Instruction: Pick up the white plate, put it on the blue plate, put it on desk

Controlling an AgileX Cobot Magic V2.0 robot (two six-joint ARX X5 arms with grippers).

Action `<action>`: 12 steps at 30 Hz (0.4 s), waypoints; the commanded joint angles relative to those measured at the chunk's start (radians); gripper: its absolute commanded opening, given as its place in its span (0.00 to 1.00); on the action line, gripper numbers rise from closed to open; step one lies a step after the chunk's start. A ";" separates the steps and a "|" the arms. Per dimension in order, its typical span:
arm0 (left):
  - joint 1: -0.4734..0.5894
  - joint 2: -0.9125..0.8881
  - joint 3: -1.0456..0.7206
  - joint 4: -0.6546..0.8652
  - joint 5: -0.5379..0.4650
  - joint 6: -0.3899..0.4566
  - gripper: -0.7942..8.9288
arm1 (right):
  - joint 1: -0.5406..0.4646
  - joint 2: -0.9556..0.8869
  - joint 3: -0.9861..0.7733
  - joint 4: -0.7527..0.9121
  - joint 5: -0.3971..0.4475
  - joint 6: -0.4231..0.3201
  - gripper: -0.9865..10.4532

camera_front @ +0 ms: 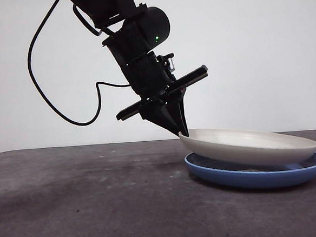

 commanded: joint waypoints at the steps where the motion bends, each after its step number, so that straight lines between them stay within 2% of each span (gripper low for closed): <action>1: -0.016 0.035 0.030 0.013 -0.001 0.008 0.10 | 0.004 0.005 0.019 0.006 -0.001 0.010 0.46; 12: -0.037 0.066 0.030 0.010 -0.002 0.013 0.10 | 0.004 0.005 0.019 0.005 -0.002 0.010 0.46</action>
